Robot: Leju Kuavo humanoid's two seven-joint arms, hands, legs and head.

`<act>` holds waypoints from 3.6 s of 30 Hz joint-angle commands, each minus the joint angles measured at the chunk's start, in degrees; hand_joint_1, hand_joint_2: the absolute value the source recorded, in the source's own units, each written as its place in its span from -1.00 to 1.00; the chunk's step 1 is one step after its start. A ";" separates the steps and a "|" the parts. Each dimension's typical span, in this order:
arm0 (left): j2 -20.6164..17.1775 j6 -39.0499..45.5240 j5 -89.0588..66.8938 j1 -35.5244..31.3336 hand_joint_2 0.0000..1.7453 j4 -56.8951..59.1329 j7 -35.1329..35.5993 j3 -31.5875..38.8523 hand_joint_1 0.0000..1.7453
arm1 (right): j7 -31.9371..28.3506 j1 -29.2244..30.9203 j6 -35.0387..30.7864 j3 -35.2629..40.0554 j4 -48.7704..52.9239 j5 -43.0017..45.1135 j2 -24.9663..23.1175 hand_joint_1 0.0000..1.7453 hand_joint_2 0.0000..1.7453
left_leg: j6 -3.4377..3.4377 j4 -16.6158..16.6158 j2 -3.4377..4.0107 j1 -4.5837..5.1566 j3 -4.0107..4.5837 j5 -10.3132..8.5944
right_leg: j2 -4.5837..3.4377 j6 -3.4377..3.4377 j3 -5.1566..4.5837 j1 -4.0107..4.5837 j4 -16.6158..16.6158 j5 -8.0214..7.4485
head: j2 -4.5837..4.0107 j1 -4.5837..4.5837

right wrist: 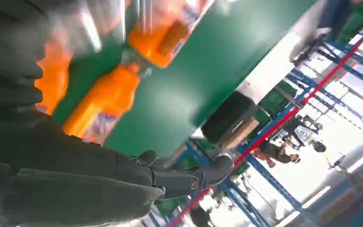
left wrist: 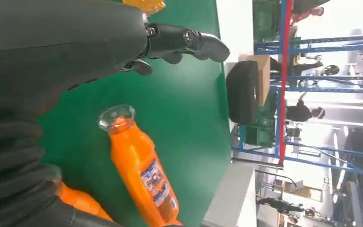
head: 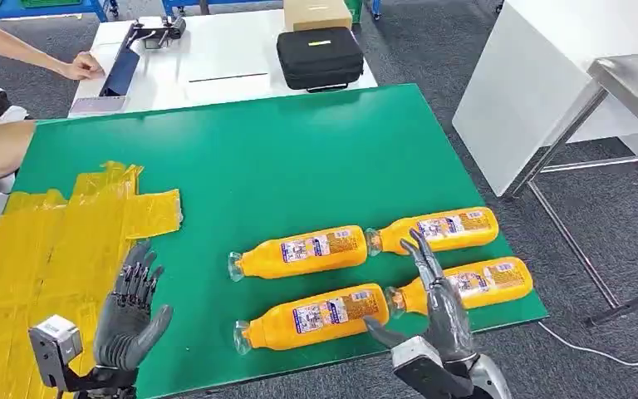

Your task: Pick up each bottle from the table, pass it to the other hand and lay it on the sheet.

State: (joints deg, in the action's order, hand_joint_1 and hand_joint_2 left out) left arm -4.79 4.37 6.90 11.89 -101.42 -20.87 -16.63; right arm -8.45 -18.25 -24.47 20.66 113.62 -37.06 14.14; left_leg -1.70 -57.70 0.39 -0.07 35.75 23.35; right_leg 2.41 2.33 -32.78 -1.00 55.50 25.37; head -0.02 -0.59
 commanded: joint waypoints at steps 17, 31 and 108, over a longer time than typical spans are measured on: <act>-0.07 -3.41 0.78 -2.16 1.00 3.99 1.13 0.03 -1.00 | -0.45 -1.56 37.05 -25.04 -0.80 -11.07 9.70 -1.00 1.00 | 0.09 0.09 -0.01 0.02 -0.47 0.18 | -0.27 -0.12 0.52 -0.03 -0.18 0.13 | 0.00 0.04; 0.30 -4.24 1.05 -3.68 1.00 4.80 1.85 -0.76 -1.00 | -2.71 0.40 40.30 -28.36 -7.10 -7.43 14.21 -1.00 1.00 | 0.04 0.07 0.00 0.02 -0.31 0.10 | -0.19 -0.07 0.37 -0.01 -0.18 0.04 | 0.00 0.02; 1.65 2.28 4.87 -5.26 1.00 9.98 3.59 -2.81 -1.00 | 0.95 22.17 43.74 -1.43 -36.08 -4.35 24.58 -1.00 1.00 | 0.01 0.06 0.01 0.09 -0.32 0.09 | -0.14 -0.08 0.42 -0.08 -0.19 0.02 | 0.00 0.00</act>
State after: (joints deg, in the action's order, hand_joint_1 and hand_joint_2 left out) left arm -3.26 6.43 11.80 7.32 -93.33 -17.53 -19.02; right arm -7.69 2.96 19.30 17.11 81.90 -41.48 41.48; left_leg -1.80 -57.74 0.38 0.11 35.77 23.34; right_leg 2.47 2.39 -32.74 -1.16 55.49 25.31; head -0.02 -0.59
